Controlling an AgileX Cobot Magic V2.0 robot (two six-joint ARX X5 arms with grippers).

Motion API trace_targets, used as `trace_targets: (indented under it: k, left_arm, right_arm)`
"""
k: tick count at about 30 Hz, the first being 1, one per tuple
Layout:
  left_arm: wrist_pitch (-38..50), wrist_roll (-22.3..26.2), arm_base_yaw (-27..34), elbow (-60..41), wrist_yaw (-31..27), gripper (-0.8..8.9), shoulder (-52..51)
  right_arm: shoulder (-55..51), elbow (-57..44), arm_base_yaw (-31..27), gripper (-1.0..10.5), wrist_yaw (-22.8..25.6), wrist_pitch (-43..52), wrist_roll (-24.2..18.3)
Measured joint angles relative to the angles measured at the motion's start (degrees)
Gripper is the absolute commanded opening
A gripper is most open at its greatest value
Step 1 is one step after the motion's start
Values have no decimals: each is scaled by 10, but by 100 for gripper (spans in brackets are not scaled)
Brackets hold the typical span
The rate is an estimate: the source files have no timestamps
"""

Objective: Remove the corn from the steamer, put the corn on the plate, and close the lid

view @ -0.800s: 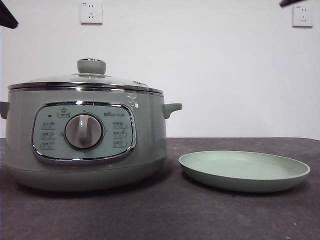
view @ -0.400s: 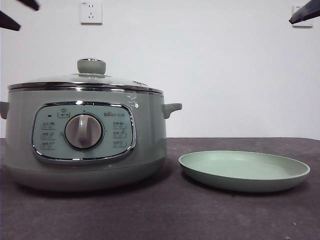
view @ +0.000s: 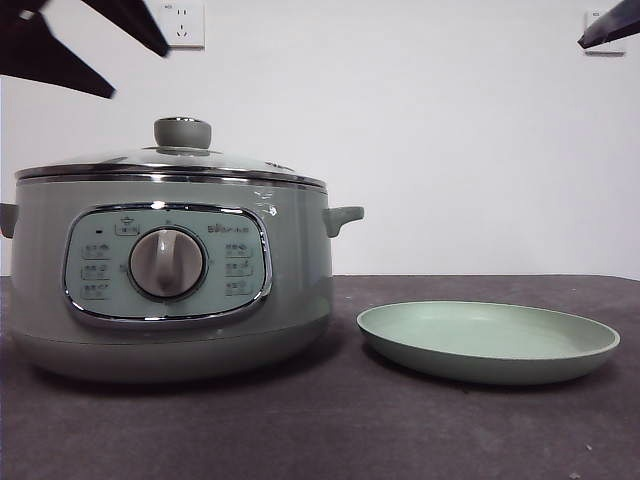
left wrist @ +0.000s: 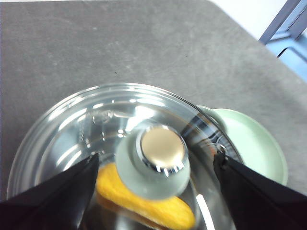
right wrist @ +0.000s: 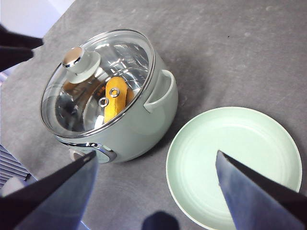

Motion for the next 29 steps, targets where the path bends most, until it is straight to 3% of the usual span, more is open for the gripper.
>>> trace_targets:
  k: [16, 19, 21, 29]
  left_arm:
    - [-8, 42, -87, 50, -111, 389, 119]
    - [-10, 51, -91, 50, -113, 111, 123]
    - [-16, 65, -91, 51, -116, -16, 124]
    - [-16, 71, -94, 51, -148, -9, 114]
  right_arm:
    - [0, 0, 0, 409, 0, -3, 4]
    - [0, 0, 0, 409, 0, -3, 4]
    - [0, 0, 0, 409, 0, -4, 4]
    - [1, 0, 15, 409, 0, 22, 13]
